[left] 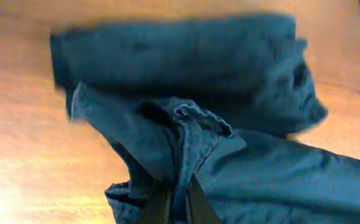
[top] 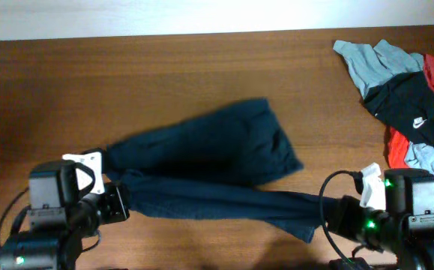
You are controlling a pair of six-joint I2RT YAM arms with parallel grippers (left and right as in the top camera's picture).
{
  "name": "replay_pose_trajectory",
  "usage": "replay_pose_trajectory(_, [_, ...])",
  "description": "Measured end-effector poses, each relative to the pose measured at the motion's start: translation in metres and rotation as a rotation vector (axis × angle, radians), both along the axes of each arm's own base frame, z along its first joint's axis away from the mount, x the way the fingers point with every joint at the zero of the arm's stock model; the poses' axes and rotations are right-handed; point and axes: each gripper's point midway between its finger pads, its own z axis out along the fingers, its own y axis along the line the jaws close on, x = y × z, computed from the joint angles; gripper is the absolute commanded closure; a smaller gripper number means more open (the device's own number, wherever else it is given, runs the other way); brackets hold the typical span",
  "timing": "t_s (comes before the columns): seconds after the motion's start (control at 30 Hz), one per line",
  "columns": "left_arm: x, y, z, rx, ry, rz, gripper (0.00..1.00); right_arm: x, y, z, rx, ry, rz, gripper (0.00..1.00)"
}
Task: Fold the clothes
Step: 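Lift the bottom edge with both grippers and fold it upward over the top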
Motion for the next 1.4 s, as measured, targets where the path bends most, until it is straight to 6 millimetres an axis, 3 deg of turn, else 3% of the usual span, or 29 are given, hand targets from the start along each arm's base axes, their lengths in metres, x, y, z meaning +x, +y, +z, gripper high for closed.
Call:
replay_pose_trajectory(0.07, [0.007, 0.004, 0.001, 0.030, -0.013, 0.000, 0.99, 0.018, 0.002, 0.005, 0.007, -0.043, 0.012, 0.96])
replay_pose_trajectory(0.17, [0.034, 0.009, -0.006, 0.054, -0.007, -0.003, 1.00, 0.064, 0.006, 0.006, -0.005, -0.095, 0.050, 0.96])
replay_pose_trajectory(0.2, [0.044, 0.010, -0.010, 0.059, 0.001, -0.004, 0.99, 0.091, 0.007, 0.001, -0.014, -0.111, 0.070, 0.96])
replay_pose_trajectory(0.23, [0.062, 0.012, -0.022, 0.068, 0.032, -0.004, 0.99, 0.108, 0.008, -0.006, -0.021, -0.107, 0.083, 0.96])
replay_pose_trajectory(0.3, [0.079, 0.013, -0.034, 0.072, 0.054, -0.005, 0.99, 0.133, 0.010, -0.018, -0.027, -0.098, 0.097, 0.96])
replay_pose_trajectory(0.33, [0.095, 0.014, -0.040, 0.076, 0.046, -0.006, 0.99, 0.157, 0.011, -0.027, -0.031, -0.111, 0.103, 0.96])
replay_pose_trajectory(0.53, [0.155, 0.020, -0.087, 0.093, 0.071, 0.003, 0.90, 0.242, 0.019, -0.098, -0.021, -0.095, 0.128, 0.96])
replay_pose_trajectory(0.63, [0.181, 0.024, -0.106, 0.116, 0.052, 0.003, 0.81, 0.266, 0.024, -0.125, 0.005, -0.102, 0.143, 0.96])
replay_pose_trajectory(0.67, [0.187, 0.026, -0.115, 0.124, 0.057, 0.005, 0.76, 0.272, 0.026, -0.133, 0.012, -0.100, 0.146, 0.89])
replay_pose_trajectory(0.7, [0.192, 0.029, -0.126, 0.135, 0.071, 0.008, 0.54, 0.277, 0.027, -0.143, 0.017, -0.098, 0.150, 0.57])
replay_pose_trajectory(0.73, [0.196, 0.032, -0.137, 0.144, 0.087, 0.011, 0.51, 0.282, 0.028, -0.151, 0.022, -0.098, 0.149, 0.38])
replay_pose_trajectory(0.8, [0.204, 0.035, -0.145, 0.158, 0.080, 0.013, 0.44, 0.287, 0.027, -0.151, 0.017, -0.120, 0.156, 0.29])
replay_pose_trajectory(0.9, [0.210, 0.040, -0.148, 0.186, 0.073, 0.025, 0.44, 0.286, 0.021, -0.149, -0.003, -0.115, 0.178, 0.28])
replay_pose_trajectory(0.97, [0.210, 0.044, -0.137, 0.209, 0.091, 0.021, 0.44, 0.282, 0.008, -0.146, -0.013, -0.083, 0.168, 0.29])
replay_pose_trajectory(1.03, [0.218, 0.047, -0.111, 0.226, 0.074, 0.018, 0.45, 0.274, -0.003, -0.141, -0.021, -0.043, 0.164, 0.31])
replay_pose_trajectory(1.13, [0.220, 0.045, -0.081, 0.239, 0.056, -0.022, 0.53, 0.254, -0.007, -0.128, -0.037, 0.003, 0.206, 0.52])
replay_pose_trajectory(1.17, [0.218, 0.043, -0.079, 0.240, 0.062, -0.034, 0.53, 0.245, -0.003, -0.126, -0.040, 0.023, 0.230, 0.51])
replay_pose_trajectory(1.23, [0.205, 0.035, -0.086, 0.239, 0.115, -0.077, 0.53, 0.227, 0.011, -0.125, -0.041, 0.073, 0.283, 0.20])
replay_pose_trajectory(1.3, [0.196, 0.030, -0.096, 0.237, 0.167, -0.105, 0.53, 0.216, 0.024, -0.128, -0.047, 0.112, 0.318, 0.14])
replay_pose_trajectory(1.4, [0.181, 0.032, -0.116, 0.221, 0.279, -0.079, 0.52, 0.192, 0.025, -0.139, -0.131, 0.231, 0.315, 0.13])
